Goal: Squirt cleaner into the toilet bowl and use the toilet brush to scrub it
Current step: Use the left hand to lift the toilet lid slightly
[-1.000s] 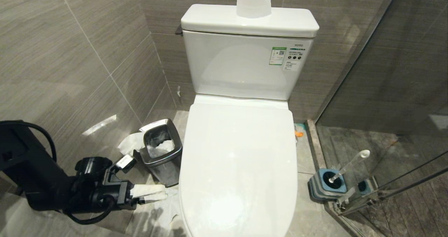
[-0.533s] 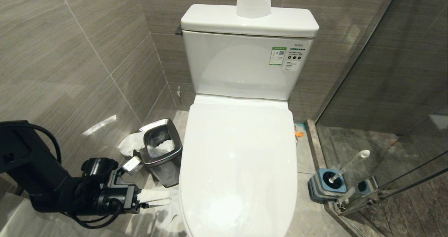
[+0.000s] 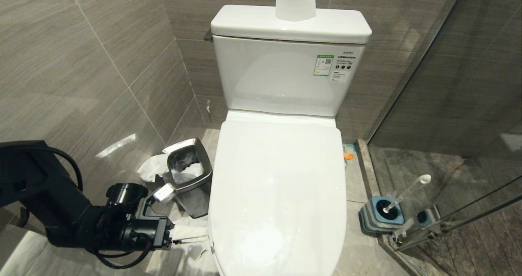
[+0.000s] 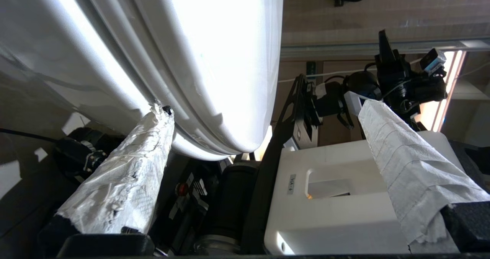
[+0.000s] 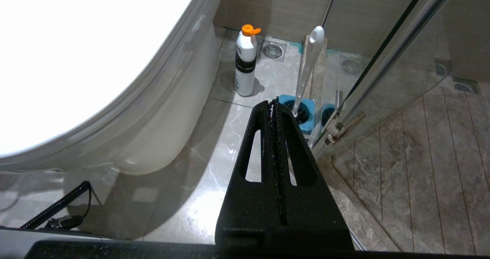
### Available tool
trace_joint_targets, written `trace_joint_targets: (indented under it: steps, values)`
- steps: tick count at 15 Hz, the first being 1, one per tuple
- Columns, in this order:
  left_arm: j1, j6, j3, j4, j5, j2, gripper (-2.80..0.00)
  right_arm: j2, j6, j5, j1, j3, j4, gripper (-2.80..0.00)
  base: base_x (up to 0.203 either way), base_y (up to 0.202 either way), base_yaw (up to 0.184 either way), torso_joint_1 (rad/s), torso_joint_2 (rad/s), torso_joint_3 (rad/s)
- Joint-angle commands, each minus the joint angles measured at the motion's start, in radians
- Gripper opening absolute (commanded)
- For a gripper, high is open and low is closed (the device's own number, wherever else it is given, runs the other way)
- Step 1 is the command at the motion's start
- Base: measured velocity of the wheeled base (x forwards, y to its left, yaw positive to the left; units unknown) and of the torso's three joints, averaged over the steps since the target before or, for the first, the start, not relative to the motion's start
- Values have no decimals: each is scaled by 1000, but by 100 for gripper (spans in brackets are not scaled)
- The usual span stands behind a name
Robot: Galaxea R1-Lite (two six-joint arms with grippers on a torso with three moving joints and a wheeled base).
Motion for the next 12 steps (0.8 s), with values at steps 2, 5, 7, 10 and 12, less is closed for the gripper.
trace_joint_targets:
  steps: [2, 5, 7, 10, 12]
  values:
    - [-11, 1, -2, -4, 16, 5, 0, 0, 0, 0, 0, 0, 0, -280, 0, 0, 0, 0, 0, 0]
    - [-11, 2, -2, -15, 49, 5, 0, 0, 0, 0, 0, 0, 0, -280, 0, 0, 0, 0, 0, 0]
    - [-11, 3, -2, -35, 67, 10, 0, 0, 0, 0, 0, 1, 0, -280, 0, 0, 0, 0, 0, 0]
    - [-19, 14, -1, -37, 71, 10, 0, 0, -1, 0, 0, 1, 0, -280, 0, 0, 0, 0, 0, 0]
    - [-29, 22, 0, -50, 110, 8, 0, 0, 0, 0, 0, 1, 0, -280, 0, 0, 0, 0, 0, 0]
